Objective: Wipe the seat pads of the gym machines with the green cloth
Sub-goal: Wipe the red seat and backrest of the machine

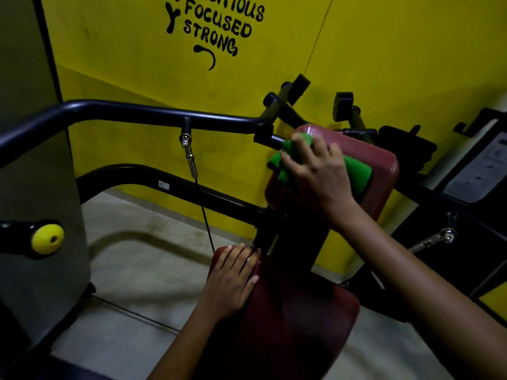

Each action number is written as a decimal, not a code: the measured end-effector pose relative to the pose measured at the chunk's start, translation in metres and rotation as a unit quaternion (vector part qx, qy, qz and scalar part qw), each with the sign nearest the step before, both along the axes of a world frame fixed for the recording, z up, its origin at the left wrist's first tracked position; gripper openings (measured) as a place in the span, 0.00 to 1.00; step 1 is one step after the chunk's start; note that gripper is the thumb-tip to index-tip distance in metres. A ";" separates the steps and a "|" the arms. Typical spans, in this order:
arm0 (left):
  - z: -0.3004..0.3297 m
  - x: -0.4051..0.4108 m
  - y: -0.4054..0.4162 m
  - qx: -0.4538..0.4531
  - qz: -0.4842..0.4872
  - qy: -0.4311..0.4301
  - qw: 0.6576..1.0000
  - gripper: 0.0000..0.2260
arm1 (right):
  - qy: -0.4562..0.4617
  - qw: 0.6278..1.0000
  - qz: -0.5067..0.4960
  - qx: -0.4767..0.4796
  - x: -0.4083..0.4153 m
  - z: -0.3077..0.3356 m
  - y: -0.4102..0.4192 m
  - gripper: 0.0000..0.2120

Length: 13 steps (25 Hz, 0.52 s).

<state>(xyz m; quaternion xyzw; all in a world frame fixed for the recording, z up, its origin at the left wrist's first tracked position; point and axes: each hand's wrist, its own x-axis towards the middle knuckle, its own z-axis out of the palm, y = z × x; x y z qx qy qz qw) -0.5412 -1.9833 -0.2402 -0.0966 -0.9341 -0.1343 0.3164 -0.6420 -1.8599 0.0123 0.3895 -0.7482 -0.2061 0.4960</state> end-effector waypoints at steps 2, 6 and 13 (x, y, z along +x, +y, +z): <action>-0.001 0.000 -0.001 -0.003 0.002 0.006 1.000 0.21 | -0.015 0.996 0.039 0.075 0.007 -0.009 0.003 0.20; 0.000 0.002 0.001 -0.005 0.006 0.020 1.000 0.22 | -0.026 0.998 -0.037 0.038 0.000 0.021 -0.014 0.16; -0.003 0.001 -0.001 -0.006 0.003 0.008 1.000 0.25 | -0.011 0.974 -0.131 0.186 0.016 -0.028 -0.056 0.11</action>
